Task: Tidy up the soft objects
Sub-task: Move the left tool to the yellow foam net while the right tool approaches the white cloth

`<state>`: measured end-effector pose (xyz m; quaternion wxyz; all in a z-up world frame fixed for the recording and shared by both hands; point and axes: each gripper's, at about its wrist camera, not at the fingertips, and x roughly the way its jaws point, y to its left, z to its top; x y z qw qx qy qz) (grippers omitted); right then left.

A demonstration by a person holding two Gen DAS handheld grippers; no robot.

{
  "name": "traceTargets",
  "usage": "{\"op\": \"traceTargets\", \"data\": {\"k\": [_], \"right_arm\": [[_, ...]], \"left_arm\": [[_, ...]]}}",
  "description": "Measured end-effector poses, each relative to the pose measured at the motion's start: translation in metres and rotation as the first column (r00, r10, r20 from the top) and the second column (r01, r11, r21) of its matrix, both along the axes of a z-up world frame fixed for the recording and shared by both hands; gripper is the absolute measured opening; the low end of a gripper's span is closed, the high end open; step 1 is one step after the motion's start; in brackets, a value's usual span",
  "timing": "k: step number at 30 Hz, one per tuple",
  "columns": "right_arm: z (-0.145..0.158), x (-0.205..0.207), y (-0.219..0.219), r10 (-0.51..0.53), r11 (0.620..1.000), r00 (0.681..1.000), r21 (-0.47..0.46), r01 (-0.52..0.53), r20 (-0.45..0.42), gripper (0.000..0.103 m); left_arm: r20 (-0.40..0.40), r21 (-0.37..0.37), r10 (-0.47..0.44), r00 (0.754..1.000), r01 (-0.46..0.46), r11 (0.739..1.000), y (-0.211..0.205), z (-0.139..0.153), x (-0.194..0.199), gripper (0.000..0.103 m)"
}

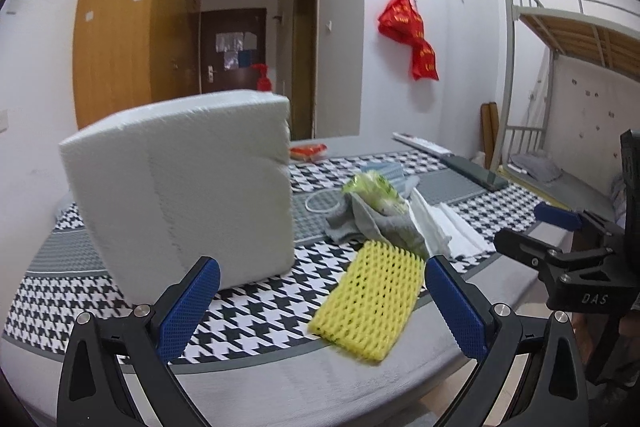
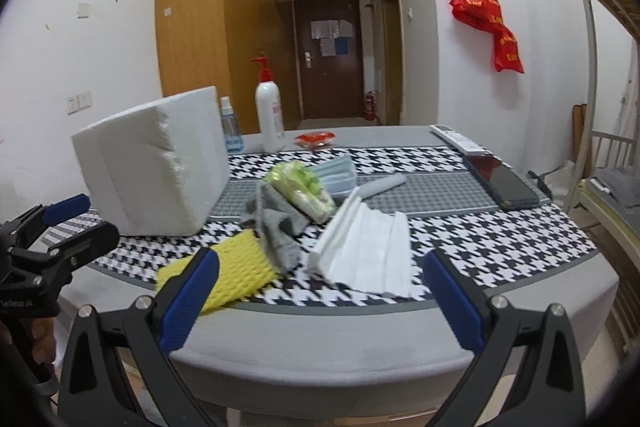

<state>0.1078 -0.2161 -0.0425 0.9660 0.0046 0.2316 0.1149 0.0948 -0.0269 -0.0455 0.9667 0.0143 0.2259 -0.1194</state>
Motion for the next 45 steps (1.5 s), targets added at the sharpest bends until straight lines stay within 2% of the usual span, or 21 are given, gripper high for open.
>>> {"op": "traceTargets", "data": {"k": [9,14,21,32,36,41,45], "right_arm": [[-0.012,0.019,-0.007,-0.023,1.0,0.999,-0.003,0.022,-0.047,0.103],[-0.017,0.031,-0.012,-0.042,0.999,0.996,-0.004,0.042,-0.076,0.103],[-0.023,0.041,-0.02,-0.055,0.998,0.994,0.011,0.056,-0.099,0.103],[-0.035,0.058,-0.031,-0.074,0.996,0.986,0.028,0.079,-0.15,0.103],[-0.037,0.061,-0.032,-0.076,0.996,0.985,0.028,0.081,-0.157,0.103],[-0.037,0.063,-0.03,-0.074,0.997,0.985,0.022,0.078,-0.159,0.103],[-0.037,0.065,-0.031,-0.086,0.996,0.983,0.013,0.089,-0.162,0.103]], "left_arm": [[-0.069,0.047,-0.063,0.996,0.066,0.997,-0.014,-0.013,0.018,0.102],[-0.14,0.075,-0.104,0.985,0.115,0.991,-0.025,-0.023,0.029,0.102],[-0.194,0.1,-0.142,0.971,0.163,0.982,-0.036,-0.032,0.042,0.096],[-0.276,0.118,-0.167,0.947,0.205,0.972,-0.043,-0.049,0.053,0.068],[-0.274,0.118,-0.179,0.945,0.218,0.969,-0.044,-0.049,0.053,0.061],[-0.272,0.109,-0.186,0.944,0.222,0.969,-0.041,-0.047,0.052,0.042],[-0.258,0.092,-0.17,0.951,0.199,0.976,-0.033,-0.045,0.052,0.023]]}}
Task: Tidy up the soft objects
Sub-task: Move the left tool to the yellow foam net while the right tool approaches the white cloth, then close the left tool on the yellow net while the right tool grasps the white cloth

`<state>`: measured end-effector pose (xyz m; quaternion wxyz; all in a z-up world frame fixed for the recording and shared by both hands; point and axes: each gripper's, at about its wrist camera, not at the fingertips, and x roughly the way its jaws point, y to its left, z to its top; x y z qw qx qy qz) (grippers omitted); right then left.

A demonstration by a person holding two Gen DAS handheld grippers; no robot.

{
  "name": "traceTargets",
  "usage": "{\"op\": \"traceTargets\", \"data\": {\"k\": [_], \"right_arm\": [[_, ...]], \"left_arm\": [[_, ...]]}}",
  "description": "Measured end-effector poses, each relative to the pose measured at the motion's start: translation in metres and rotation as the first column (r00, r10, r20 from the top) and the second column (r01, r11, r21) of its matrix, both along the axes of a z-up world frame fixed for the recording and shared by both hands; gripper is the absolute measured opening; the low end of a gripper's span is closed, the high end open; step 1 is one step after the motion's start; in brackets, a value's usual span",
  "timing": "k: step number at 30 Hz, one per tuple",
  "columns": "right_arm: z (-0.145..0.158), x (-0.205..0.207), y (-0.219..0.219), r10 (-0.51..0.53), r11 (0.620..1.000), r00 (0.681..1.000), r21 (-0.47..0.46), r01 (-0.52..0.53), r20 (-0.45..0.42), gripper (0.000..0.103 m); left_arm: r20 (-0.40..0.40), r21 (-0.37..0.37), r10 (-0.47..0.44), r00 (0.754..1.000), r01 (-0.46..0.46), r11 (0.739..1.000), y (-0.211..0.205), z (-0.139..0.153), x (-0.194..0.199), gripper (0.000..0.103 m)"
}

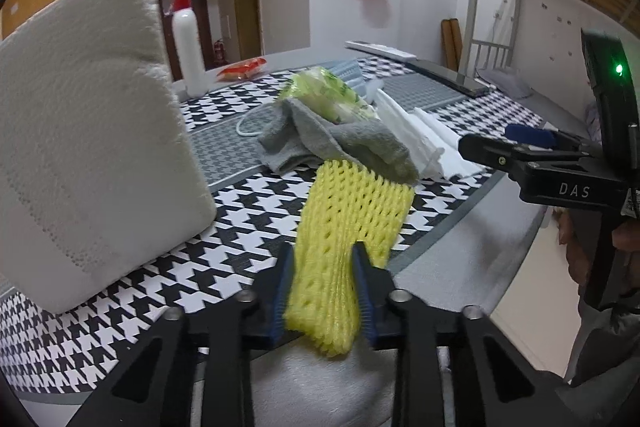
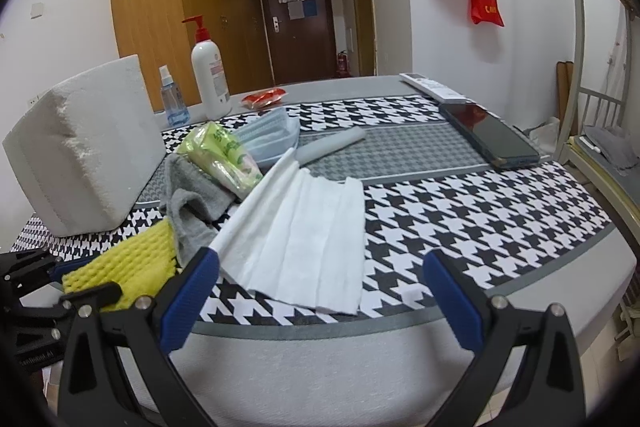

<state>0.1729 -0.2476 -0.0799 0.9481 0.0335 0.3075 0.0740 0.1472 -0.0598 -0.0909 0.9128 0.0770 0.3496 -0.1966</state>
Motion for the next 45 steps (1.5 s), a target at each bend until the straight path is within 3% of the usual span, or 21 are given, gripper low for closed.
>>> {"op": "traceTargets", "data": {"k": [2,22,25,30,32,34,38,40,45], "right_arm": [[-0.001,0.002,-0.001,-0.005,1.0,1.0,-0.003,0.005,-0.013,0.103],[-0.009,0.029,0.02,0.021,0.999,0.994,-0.044,-0.026,-0.103,0.101],[-0.012,0.034,0.02,0.03,0.999,0.991,-0.026,-0.034,-0.13,0.089],[-0.01,0.035,0.023,0.013,0.997,0.992,-0.075,-0.022,-0.128,0.065],[-0.009,0.035,0.024,0.005,0.995,0.992,-0.094,-0.017,-0.127,0.053],[-0.009,0.034,0.025,0.002,0.993,0.993,-0.119,-0.017,-0.122,0.043],[-0.009,0.034,0.024,0.006,0.992,0.993,-0.124,-0.021,-0.116,0.015],[-0.009,0.034,0.023,0.014,0.993,0.993,-0.118,-0.028,-0.115,0.011],[0.001,0.027,0.013,0.021,0.997,0.996,-0.076,-0.028,-0.09,0.006]], "left_arm": [[0.002,-0.018,0.0,1.0,0.0,1.0,0.005,0.001,-0.001,0.013],[0.024,-0.057,-0.034,0.999,0.035,0.998,0.015,0.004,-0.011,0.013],[0.026,-0.06,-0.034,0.999,0.035,0.998,0.016,0.004,-0.011,0.013],[0.031,-0.054,-0.029,0.999,0.031,0.998,0.016,0.003,-0.013,0.015],[0.034,-0.049,-0.025,0.999,0.027,0.998,0.016,0.003,-0.013,0.03],[0.041,-0.044,-0.014,0.999,0.016,0.999,0.017,0.003,-0.014,0.06],[0.046,-0.061,-0.019,0.999,0.021,0.998,0.017,0.005,-0.015,0.07],[0.049,-0.05,-0.029,0.998,0.031,0.998,0.014,0.004,-0.015,0.078],[0.041,-0.02,-0.048,0.998,0.048,0.999,0.004,-0.001,-0.013,0.079]]}}
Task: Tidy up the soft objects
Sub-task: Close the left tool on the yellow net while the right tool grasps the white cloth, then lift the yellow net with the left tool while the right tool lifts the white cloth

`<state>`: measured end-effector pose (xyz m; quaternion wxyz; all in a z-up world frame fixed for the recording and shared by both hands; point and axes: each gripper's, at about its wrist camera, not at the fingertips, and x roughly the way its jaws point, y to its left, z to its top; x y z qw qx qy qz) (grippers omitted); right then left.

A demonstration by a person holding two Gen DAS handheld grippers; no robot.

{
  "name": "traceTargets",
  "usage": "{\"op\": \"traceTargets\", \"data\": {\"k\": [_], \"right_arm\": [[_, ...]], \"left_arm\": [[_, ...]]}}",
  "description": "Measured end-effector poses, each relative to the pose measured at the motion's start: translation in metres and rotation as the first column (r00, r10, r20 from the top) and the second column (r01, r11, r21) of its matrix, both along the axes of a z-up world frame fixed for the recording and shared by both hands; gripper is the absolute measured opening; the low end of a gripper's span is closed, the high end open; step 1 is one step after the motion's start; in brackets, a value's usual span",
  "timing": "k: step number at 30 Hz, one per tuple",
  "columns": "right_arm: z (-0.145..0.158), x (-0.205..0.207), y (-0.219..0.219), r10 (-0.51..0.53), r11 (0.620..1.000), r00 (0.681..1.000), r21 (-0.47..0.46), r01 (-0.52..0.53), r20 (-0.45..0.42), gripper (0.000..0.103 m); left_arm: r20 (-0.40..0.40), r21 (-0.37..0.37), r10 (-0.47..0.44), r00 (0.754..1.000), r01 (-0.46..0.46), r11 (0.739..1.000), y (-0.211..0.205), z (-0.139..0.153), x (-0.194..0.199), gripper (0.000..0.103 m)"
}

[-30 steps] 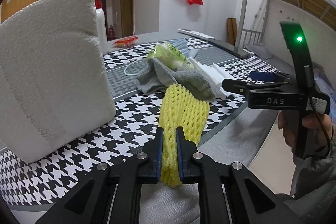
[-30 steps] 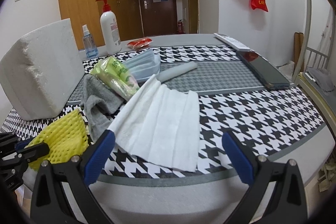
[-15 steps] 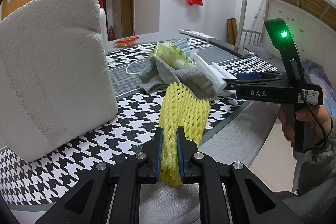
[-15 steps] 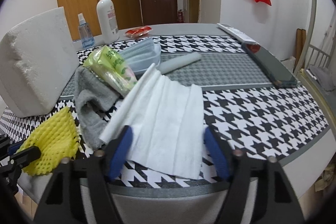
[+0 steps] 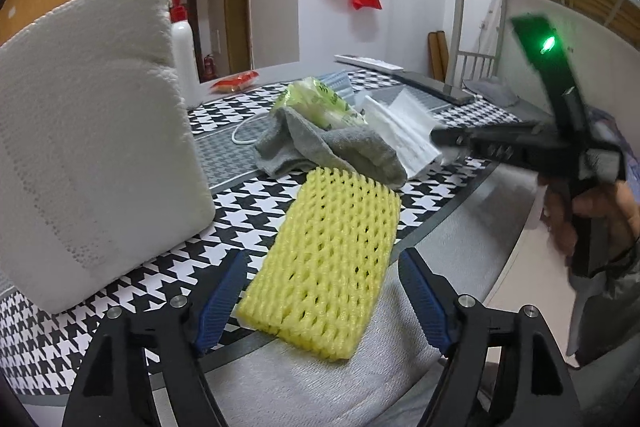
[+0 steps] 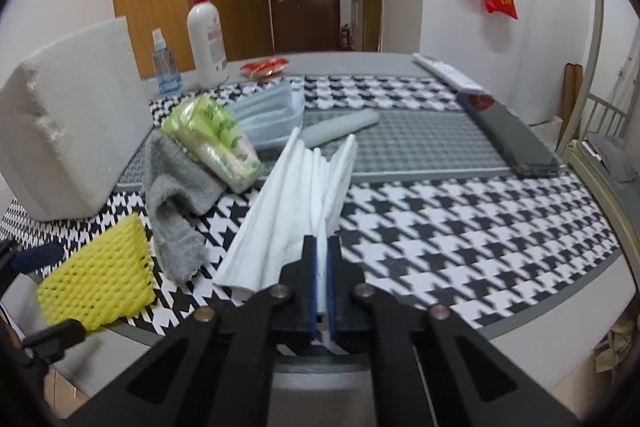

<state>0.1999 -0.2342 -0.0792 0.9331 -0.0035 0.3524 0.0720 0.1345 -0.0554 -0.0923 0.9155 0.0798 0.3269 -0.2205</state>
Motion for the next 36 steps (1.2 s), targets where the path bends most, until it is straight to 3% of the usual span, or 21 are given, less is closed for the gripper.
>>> {"op": "traceTargets", "data": {"k": [5,7,8,10,12,18,19,22,23,36], "right_arm": [[0.02,-0.012,-0.01,-0.022,1.0,0.998,0.019,0.021,0.055,0.006],[0.027,-0.017,-0.016,-0.045,0.999,0.996,0.012,0.044,0.075,0.005],[0.03,-0.019,-0.018,-0.056,0.998,0.995,0.005,0.056,0.084,0.006],[0.033,-0.021,-0.023,-0.073,0.997,0.993,0.006,0.073,0.093,0.006],[0.035,-0.024,-0.027,-0.085,0.996,0.991,0.008,0.084,0.099,0.006],[0.028,-0.019,-0.03,-0.103,0.994,0.992,-0.013,0.104,0.073,0.008],[0.026,-0.019,-0.032,-0.119,0.992,0.99,-0.019,0.121,0.072,0.015],[0.023,-0.016,-0.036,-0.146,0.989,0.987,-0.015,0.147,0.062,0.065],[0.023,-0.017,-0.038,-0.156,0.988,0.985,-0.009,0.157,0.069,0.068],[-0.002,0.004,-0.019,-0.099,0.995,0.995,0.006,0.099,-0.013,0.068]], "left_arm": [[-0.015,0.004,0.007,1.0,-0.007,1.0,-0.001,-0.004,0.006,0.079],[-0.037,0.005,0.017,0.999,-0.016,1.0,-0.002,-0.007,0.009,0.061],[-0.033,0.014,0.024,0.999,-0.023,1.0,-0.003,-0.008,0.01,0.058],[-0.028,0.018,0.015,0.999,-0.015,1.0,-0.004,-0.008,0.01,0.03],[-0.028,0.025,0.023,0.999,-0.022,0.999,-0.005,-0.007,0.011,0.022],[-0.024,-0.022,0.022,0.999,-0.022,1.0,0.003,-0.004,0.01,0.02],[-0.013,-0.026,0.024,1.0,-0.024,0.999,0.006,-0.002,0.008,0.02],[0.011,-0.04,0.029,1.0,-0.028,0.999,0.013,0.004,0.002,0.02],[0.018,-0.044,0.032,0.999,-0.031,0.999,0.016,0.006,0.0,0.02],[0.034,-0.064,0.061,0.998,-0.059,0.996,0.031,0.01,-0.008,0.02]]}}
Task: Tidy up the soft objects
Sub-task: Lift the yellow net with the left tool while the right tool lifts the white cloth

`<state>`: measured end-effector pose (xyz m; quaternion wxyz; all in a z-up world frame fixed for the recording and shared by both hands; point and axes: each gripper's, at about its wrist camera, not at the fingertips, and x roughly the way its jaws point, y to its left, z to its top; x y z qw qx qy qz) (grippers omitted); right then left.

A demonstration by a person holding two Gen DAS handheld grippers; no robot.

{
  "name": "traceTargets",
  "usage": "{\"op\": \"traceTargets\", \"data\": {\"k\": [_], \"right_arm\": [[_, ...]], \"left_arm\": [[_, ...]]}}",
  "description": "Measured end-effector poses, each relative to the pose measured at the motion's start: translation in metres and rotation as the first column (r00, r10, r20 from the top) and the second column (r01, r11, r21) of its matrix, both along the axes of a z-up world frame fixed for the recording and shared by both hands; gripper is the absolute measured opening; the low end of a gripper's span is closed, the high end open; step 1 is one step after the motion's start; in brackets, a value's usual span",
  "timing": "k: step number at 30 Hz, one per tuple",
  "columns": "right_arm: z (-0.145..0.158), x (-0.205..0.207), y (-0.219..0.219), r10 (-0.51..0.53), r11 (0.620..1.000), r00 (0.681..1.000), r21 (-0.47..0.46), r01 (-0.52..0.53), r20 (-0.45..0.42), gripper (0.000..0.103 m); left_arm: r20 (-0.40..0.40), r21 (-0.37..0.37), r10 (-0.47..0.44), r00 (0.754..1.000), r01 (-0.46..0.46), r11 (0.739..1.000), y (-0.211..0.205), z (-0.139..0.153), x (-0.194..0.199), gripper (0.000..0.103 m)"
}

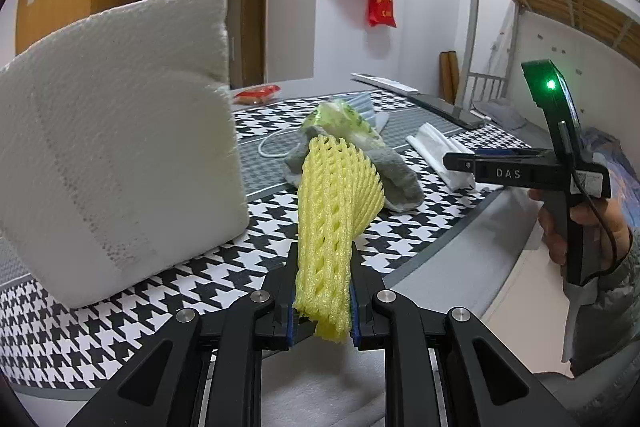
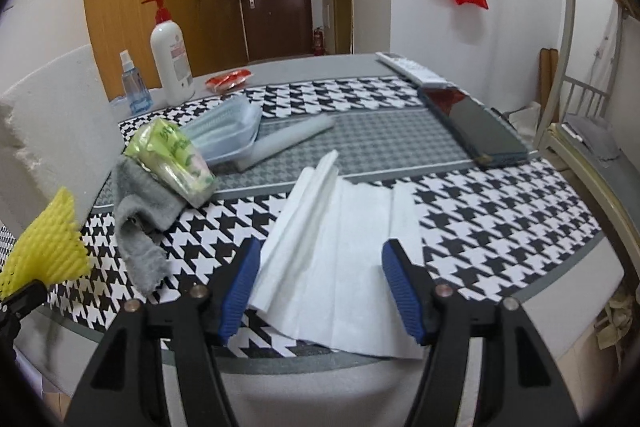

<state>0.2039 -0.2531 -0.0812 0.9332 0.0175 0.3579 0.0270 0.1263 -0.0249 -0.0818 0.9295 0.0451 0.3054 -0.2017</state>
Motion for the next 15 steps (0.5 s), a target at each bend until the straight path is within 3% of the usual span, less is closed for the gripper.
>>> {"op": "traceTargets", "data": {"k": [12,15], "right_arm": [[-0.0098,0.0039,0.001,-0.014,0.999,1.0,-0.031,0.013,-0.022,0.068],[-0.0093,0.0021,0.0021,-0.022,0.998,1.0,-0.061,0.021,-0.02,0.052]], "left_arm": [[-0.002,-0.006,0.025,1.0,-0.025,1.0,0.0003,0.0005,0.0037,0.02],[-0.005,-0.009,0.028,1.0,-0.028,1.0,0.0017,-0.0001,0.0042,0.02]]}}
